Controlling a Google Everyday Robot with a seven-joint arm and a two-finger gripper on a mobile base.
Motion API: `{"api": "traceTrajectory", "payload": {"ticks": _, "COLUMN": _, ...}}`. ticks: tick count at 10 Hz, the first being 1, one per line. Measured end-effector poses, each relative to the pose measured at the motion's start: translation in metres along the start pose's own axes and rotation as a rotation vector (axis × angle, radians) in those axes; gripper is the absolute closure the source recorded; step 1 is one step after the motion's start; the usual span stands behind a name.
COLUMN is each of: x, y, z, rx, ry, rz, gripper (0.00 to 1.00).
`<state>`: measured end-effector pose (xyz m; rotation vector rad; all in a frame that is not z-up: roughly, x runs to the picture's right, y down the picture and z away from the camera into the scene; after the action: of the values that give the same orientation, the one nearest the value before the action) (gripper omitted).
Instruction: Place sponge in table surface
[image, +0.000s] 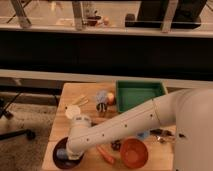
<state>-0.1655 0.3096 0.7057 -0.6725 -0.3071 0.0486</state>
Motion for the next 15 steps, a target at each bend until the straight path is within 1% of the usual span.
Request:
{"api": "traceTrajectory", "payload": {"ticks": 5, "x": -0.005, "y": 0.001, "z": -0.017, "rx": 0.002, "ry": -0.028, "rz": -0.016, "gripper": 1.0}}
{"api": "traceTrajectory", "payload": {"ticks": 10, "x": -0.025, "y": 0.005, "z": -0.042, "rx": 0.014, "ry": -0.064, "rz": -0.052, "gripper": 1.0}}
{"api": "traceTrajectory", "payload": {"ticks": 13, "x": -0.034, "y": 0.005, "z": -0.057, "rx": 0.032, "ry": -0.074, "rz": -0.073, "gripper": 1.0}}
{"api": "traceTrajectory", "payload": {"ticks": 15, "x": -0.039, "y": 0.001, "z": -0.068, "rx": 0.052, "ry": -0.076, "rz": -0.087, "gripper": 1.0}}
